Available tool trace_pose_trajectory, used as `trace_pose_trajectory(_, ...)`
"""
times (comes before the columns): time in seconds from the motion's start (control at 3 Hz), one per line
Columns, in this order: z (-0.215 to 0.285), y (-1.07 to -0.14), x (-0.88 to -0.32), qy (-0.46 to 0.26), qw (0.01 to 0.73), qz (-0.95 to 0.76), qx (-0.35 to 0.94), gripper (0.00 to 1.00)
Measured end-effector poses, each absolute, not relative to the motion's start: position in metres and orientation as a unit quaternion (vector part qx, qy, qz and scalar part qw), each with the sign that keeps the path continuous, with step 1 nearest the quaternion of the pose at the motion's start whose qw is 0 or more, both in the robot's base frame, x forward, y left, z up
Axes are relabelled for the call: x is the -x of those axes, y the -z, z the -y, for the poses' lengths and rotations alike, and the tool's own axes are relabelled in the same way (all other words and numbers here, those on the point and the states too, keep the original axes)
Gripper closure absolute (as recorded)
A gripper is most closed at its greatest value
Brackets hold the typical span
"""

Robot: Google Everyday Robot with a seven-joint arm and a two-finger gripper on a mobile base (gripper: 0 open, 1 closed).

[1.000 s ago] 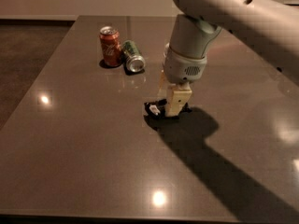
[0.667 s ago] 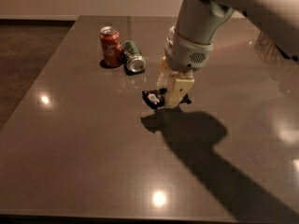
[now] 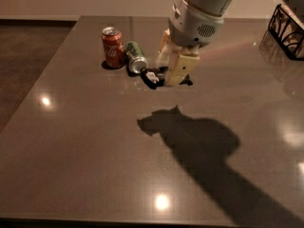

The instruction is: Pick rxbar chocolate

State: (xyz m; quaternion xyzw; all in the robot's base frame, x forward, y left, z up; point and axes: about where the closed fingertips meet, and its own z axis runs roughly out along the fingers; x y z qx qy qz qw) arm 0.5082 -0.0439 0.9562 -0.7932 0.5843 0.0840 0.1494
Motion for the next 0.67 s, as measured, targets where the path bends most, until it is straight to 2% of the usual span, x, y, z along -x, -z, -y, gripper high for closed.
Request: trace_pose_trajectory(0.67,0.0380,-0.9710,-0.5143,-0.085,0.180,-0.580,0.790,1.00)
